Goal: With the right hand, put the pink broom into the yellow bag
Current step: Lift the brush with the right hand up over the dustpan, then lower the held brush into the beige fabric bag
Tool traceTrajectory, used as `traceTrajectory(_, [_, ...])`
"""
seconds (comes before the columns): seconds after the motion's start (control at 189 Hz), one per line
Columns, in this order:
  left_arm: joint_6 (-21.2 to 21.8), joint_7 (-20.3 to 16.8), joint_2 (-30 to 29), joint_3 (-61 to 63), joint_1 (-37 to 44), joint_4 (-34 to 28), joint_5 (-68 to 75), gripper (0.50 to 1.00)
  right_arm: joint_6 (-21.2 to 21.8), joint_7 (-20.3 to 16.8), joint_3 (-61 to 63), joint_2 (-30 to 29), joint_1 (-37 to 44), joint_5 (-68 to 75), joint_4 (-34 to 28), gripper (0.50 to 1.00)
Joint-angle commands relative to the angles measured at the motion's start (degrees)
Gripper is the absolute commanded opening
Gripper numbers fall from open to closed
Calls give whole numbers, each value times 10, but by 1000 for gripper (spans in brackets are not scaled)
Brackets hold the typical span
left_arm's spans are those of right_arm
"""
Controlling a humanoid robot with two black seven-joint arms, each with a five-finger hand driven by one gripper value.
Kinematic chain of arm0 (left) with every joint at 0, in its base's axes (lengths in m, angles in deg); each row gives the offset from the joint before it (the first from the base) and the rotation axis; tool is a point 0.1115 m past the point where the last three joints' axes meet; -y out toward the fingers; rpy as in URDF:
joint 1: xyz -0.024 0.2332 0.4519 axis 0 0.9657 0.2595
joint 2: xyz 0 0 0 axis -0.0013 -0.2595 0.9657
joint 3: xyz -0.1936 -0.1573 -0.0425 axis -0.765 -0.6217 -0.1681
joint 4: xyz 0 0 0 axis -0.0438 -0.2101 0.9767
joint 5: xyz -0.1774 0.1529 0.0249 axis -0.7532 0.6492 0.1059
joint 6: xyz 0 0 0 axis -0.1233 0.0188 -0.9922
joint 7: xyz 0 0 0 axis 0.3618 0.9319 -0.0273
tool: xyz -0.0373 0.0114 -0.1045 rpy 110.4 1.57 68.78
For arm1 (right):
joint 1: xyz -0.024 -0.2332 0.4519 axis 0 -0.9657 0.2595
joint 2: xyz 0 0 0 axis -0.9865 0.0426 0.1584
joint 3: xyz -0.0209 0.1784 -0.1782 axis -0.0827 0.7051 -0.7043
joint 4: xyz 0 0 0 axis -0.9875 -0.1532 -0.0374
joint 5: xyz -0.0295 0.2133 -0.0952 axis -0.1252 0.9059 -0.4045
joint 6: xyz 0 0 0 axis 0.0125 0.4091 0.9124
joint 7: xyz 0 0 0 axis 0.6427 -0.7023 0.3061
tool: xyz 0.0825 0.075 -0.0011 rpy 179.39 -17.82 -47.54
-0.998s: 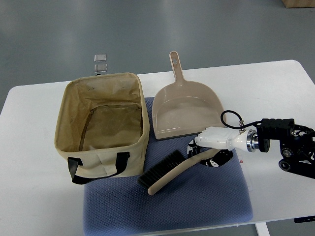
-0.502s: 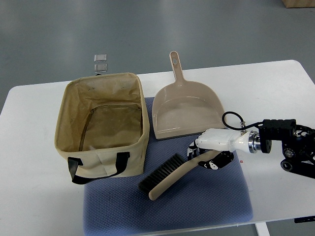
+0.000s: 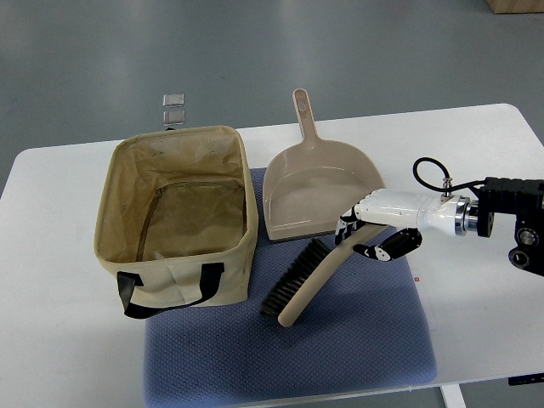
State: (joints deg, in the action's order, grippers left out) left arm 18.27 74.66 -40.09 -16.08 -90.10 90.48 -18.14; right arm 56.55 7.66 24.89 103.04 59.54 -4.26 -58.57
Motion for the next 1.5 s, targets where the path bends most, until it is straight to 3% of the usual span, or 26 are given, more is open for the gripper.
traceTrajectory(0.0, [0, 0, 0, 0, 0, -1, 0, 1000, 1, 8, 9, 14, 1, 10, -1, 500])
traceTrajectory(0.56, [0, 0, 0, 0, 0, -1, 0, 1000, 48, 19, 62, 103, 77, 115, 1, 500])
traceTrajectory(0.787, [0, 0, 0, 0, 0, -1, 0, 1000, 78, 20, 62, 151, 148, 151, 10, 500])
traceTrajectory(0.983, [0, 0, 0, 0, 0, 0, 0, 1000, 100, 19, 62, 156, 193, 155, 32, 500])
traceTrajectory(1.167, [0, 0, 0, 0, 0, -1, 0, 1000, 100, 12, 62, 113, 228, 154, 39, 500])
traceTrajectory(1.495, [0, 0, 0, 0, 0, -1, 0, 1000, 100, -4, 53, -99, 258, 146, 132, 500])
